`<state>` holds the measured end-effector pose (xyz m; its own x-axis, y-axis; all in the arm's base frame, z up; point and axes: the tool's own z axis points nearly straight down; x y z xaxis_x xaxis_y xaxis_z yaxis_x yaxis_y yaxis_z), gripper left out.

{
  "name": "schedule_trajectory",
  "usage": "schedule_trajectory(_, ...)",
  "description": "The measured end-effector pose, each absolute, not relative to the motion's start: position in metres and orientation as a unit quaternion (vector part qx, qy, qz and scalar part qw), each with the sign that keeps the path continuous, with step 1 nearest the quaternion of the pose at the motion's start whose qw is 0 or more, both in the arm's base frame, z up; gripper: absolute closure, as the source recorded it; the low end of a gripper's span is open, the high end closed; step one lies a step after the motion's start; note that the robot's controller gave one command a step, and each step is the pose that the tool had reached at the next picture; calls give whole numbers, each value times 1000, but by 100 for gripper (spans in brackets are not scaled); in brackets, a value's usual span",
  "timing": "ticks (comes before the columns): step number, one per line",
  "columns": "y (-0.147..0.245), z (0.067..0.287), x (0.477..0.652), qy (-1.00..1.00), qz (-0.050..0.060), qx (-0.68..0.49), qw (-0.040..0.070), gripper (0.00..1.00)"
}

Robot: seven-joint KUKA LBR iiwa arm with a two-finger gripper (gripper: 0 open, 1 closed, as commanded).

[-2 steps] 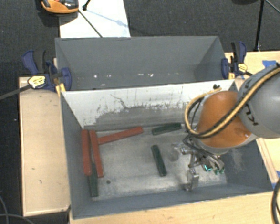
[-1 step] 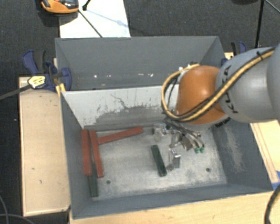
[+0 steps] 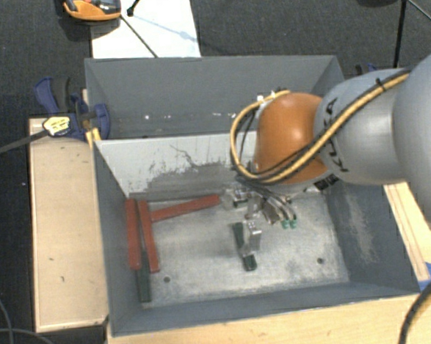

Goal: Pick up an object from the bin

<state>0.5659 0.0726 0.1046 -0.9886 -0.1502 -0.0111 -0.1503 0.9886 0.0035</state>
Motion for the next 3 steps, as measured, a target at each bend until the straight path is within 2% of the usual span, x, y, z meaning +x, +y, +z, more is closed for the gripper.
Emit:
schedule_trajectory(1,68,101,559,998,2,-68,5,0)
schedule_trajectory(2,59,114,556,993,0,-114,-2,0)
schedule_trajectory(3,-9,72,544,976,0,-217,1,100)
